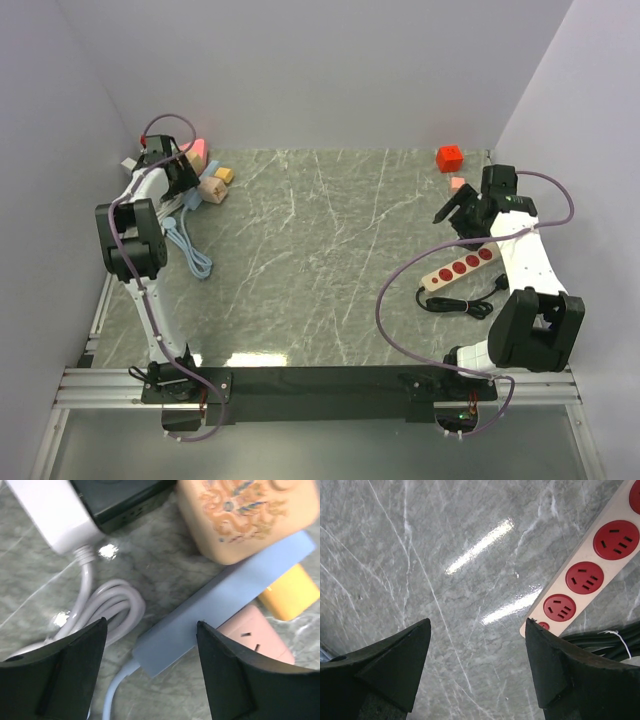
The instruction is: Pull the plug off the socket
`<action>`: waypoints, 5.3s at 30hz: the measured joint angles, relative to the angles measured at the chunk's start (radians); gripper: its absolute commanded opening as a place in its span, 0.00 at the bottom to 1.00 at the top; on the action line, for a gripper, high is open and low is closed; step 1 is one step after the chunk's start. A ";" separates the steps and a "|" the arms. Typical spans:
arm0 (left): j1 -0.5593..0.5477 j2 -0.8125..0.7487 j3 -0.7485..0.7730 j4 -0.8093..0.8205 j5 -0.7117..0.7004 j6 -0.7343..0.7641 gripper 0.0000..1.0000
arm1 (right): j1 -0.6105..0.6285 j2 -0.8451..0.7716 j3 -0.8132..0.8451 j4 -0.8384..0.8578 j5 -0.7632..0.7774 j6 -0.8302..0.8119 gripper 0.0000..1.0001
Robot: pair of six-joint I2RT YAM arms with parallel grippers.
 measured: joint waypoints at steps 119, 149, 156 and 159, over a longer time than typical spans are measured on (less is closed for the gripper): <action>-0.862 -0.310 -0.620 0.305 0.341 -0.158 0.60 | 0.441 0.236 -0.397 0.767 -0.472 0.403 0.00; -0.822 -0.280 -0.670 0.436 0.448 -0.293 0.01 | 0.457 0.278 -0.388 0.892 -0.446 0.457 0.47; -0.822 -0.280 -0.666 0.423 0.433 -0.293 0.00 | 0.455 0.278 -0.371 0.859 -0.449 0.422 0.00; -0.824 -0.280 -0.667 0.425 0.433 -0.288 0.00 | 0.434 0.264 -0.357 0.794 -0.470 0.374 0.00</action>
